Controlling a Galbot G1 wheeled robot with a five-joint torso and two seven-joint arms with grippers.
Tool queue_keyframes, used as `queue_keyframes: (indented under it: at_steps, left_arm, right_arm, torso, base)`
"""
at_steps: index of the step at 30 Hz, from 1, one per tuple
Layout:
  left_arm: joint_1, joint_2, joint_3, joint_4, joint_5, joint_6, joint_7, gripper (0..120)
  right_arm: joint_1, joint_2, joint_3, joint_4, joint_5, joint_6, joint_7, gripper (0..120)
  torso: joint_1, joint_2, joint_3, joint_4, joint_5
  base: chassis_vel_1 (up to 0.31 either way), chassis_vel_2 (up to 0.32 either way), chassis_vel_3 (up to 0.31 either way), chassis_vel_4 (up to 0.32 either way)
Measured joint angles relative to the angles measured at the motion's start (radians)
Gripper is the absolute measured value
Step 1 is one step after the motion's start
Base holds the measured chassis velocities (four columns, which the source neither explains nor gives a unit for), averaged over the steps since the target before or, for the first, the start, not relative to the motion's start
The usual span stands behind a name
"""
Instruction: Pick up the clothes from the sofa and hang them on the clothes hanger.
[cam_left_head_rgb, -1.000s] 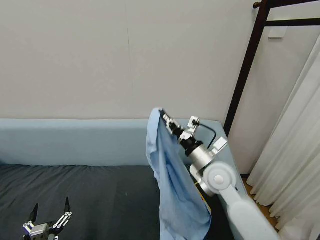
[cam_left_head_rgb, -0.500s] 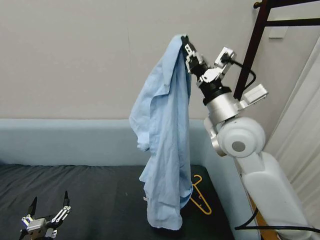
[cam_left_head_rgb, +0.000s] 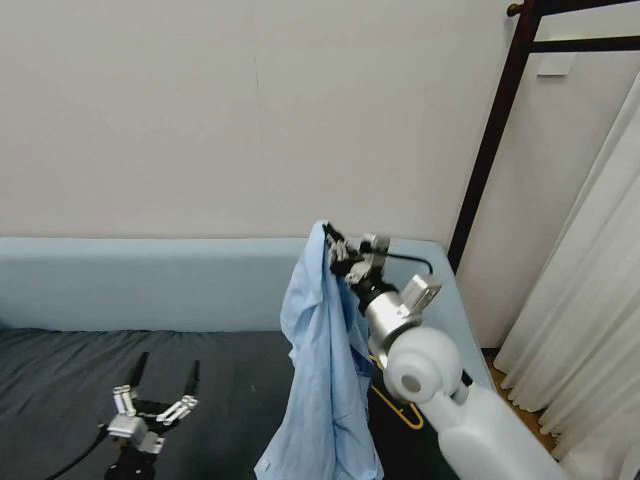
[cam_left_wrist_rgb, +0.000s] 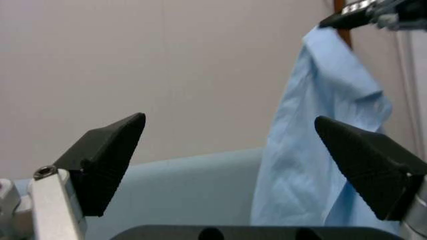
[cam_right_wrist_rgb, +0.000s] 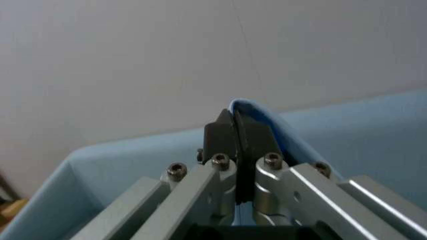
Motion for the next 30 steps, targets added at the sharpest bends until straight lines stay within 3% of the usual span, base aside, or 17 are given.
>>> queue_keyframes:
  at_steps: [2,4,11,20,28,30]
  left_arm:
    - [-0.006,-0.019,0.018,0.004,0.043,0.0,0.0,100]
    - [0.001,-0.05,0.028,0.004,0.085,-0.001,-0.005,100]
    - [-0.01,-0.119,0.069,0.046,0.217,-0.012,-0.015,100]
    - [-0.026,-0.214,0.128,0.108,0.372,0.002,-0.205,100]
    - [-0.047,-0.241,0.14,0.126,0.403,0.041,-0.228,99]
    - [-0.052,-0.219,0.136,0.12,0.4,0.075,-0.201,98]
  right_arm:
    - [-0.004,0.012,-0.047,-0.025,0.002,-0.016,0.044,0]
    - [-0.001,0.033,-0.097,-0.051,-0.005,-0.027,0.068,0]
    - [-0.002,0.082,-0.134,-0.067,-0.02,-0.04,0.082,0]
    - [0.006,0.101,-0.15,-0.051,-0.011,-0.058,0.09,0]
    - [0.015,0.112,-0.168,-0.048,-0.01,-0.059,0.083,0]
    - [0.016,0.11,-0.171,-0.046,-0.009,-0.061,0.081,0]
  torso:
    - [0.0,0.0,0.0,-0.0002,0.0002]
    - [0.0,0.0,0.0,0.0013,0.0003]
    - [0.0,0.0,0.0,0.0002,0.0003]
    - [0.0,0.0,0.0,0.0003,0.0004]
    - [0.0,0.0,0.0,0.0005,0.0003]
    - [0.0,0.0,0.0,0.0005,0.0002]
  base:
    - [0.0,0.0,0.0,0.0]
    - [0.0,0.0,0.0,0.0]
    - [0.0,0.0,0.0,0.0]
    - [0.0,0.0,0.0,0.0]
    - [0.0,0.0,0.0,0.0]
    - [0.0,0.0,0.0,0.0]
